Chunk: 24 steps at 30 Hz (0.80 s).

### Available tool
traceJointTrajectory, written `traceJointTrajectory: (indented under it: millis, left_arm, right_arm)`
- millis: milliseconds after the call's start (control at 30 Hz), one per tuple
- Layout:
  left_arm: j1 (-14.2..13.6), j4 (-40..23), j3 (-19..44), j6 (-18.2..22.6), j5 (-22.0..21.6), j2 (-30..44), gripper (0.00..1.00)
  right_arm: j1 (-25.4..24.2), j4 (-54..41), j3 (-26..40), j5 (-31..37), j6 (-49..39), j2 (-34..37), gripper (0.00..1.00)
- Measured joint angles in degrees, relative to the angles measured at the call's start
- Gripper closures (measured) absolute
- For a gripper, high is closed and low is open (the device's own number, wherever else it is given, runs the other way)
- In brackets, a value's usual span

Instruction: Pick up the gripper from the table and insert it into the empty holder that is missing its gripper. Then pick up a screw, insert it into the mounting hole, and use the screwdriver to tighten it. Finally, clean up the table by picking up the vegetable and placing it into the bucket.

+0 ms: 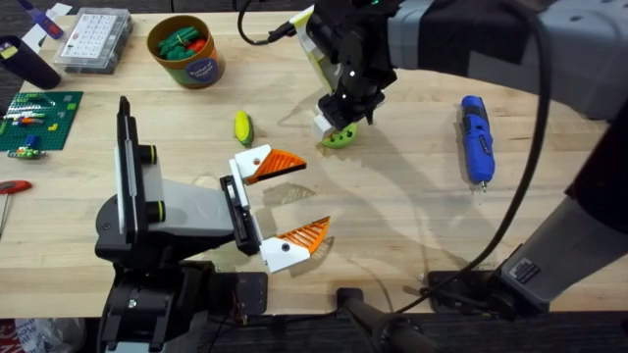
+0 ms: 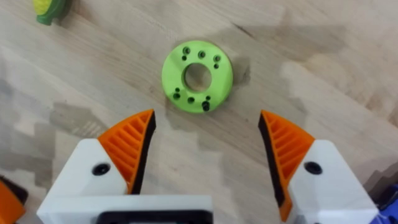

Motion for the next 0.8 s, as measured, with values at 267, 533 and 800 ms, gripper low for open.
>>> traceJointTrajectory:
  millis: [267,533,800]
  left_arm:
    - [0.0,0.32,0.03,-0.05,0.09,0.16,0.014]
    - [0.0,0.32,0.03,-0.05,0.09,0.15,0.014]
    - [0.0,0.32,0.03,-0.05,0.07,0.15,0.014]
  right_arm:
    - [-0.07,-1.88,0.0,-0.74,0.01,0.43,0.332]
    - [-0.09,-7.52,0.73,-1.37,0.01,0.42,0.332]
    - [-0.23,-8.21,1.16,-1.55,0.73,-2.52,0.332]
